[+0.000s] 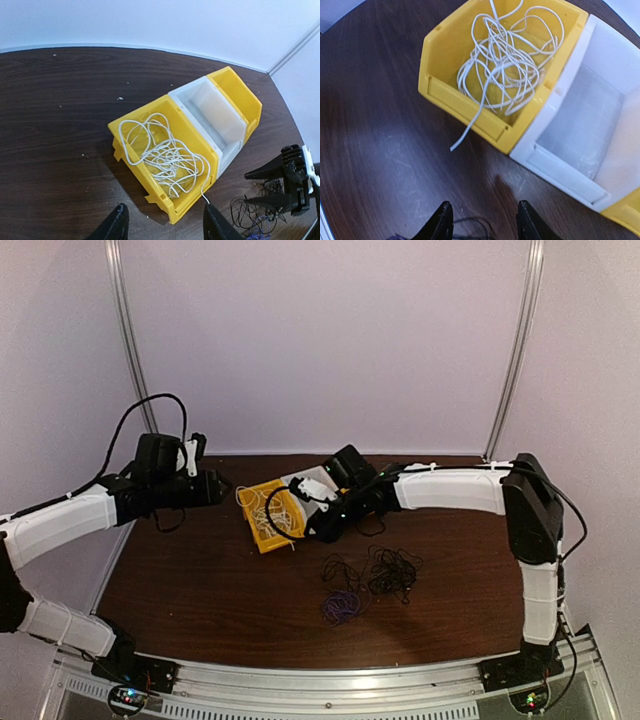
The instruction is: Untangle the cables
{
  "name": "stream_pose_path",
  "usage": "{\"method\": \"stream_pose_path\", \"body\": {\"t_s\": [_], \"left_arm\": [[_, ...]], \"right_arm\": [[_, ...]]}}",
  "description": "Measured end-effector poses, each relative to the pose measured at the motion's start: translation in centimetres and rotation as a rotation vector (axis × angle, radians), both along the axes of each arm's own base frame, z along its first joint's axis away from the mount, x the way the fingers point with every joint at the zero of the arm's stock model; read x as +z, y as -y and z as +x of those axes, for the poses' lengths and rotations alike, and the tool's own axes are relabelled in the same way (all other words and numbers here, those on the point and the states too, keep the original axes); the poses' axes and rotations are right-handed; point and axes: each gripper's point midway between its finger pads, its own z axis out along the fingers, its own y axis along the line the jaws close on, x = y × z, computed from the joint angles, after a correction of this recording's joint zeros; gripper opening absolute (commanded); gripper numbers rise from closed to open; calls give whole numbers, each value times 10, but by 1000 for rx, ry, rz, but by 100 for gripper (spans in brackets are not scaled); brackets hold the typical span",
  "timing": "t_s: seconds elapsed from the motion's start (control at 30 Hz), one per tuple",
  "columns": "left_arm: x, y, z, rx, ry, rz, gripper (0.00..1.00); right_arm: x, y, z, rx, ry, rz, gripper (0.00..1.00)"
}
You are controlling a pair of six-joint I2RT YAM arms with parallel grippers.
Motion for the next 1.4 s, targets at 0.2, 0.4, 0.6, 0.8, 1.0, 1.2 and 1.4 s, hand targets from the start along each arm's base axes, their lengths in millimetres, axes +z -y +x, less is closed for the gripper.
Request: {"method": "stream_pose_path", "body": {"t_s": [0.2,0.4,0.6,0.8,1.0,1.2,1.4], "left_arm": [[11,50,-27,-232,99,7,51],[6,106,-57,-442,149,22,51],[-27,121,-65,-482,102,43,50],[-31,123,-66,-466,98,36,51],[-31,125,-66,-457,120,20,50],[-44,138,-82,-517,197,8,53],[-58,179,-104,-662,337,21,56]], "right_arm": [[31,77,-11,12,39,-22,52],[35,105,-22,88,-10,-2,62],[10,99,-66,218,-174,0,67],[-22,93,-91,288,-328,-7,60],[-46,86,-99,302,-451,-7,0],[-25,77,-98,327,-449,45,0],[55,75,-99,393,-306,118,0]]}}
